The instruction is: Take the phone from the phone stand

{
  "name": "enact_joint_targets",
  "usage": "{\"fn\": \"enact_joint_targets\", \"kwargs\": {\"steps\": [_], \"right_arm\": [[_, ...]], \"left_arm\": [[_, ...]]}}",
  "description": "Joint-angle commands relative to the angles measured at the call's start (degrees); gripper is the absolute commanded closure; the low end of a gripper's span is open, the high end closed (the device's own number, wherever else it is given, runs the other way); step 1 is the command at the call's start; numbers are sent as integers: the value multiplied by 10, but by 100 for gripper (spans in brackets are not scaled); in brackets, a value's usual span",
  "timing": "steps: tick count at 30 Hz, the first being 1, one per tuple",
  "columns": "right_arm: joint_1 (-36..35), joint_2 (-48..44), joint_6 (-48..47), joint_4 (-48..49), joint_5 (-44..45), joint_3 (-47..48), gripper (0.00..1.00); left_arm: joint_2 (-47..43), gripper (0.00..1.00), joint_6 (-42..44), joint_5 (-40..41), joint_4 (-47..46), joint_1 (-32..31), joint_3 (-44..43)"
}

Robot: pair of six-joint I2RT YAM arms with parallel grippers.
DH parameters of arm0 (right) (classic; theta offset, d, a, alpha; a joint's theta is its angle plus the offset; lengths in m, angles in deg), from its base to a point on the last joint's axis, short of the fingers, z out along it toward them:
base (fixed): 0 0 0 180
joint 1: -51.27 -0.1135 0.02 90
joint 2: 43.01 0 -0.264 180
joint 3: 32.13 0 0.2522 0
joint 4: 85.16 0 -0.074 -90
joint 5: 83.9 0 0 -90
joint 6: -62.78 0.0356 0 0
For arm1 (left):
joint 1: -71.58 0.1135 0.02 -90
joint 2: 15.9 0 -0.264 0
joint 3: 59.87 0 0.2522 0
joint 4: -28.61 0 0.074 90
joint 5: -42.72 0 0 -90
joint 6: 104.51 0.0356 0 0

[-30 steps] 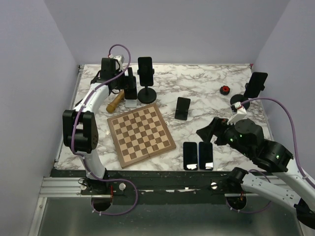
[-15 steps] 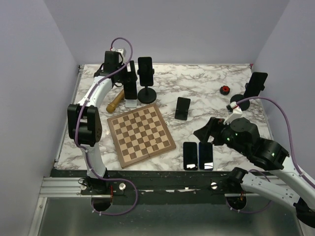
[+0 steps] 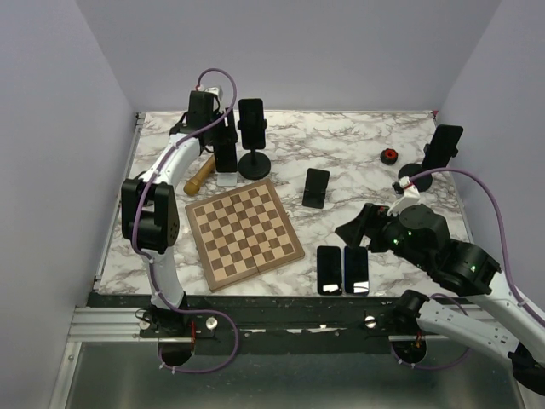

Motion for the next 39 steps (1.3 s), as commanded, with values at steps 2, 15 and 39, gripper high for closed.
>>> {"fn": "enact_joint_targets", "kwargs": {"steps": [2,15,39], "right_arm": [[1,5,2,3,-5,-11,7],[2,23,0,20,-16,-19,7],[2,313,-131,167,-272,60,7]], "left_arm": [[-36,35,7,67,0,-12,20],[-169,73,-1,122,40,-14,25],[-525,100,-335,-252,33,-102,423]]}}
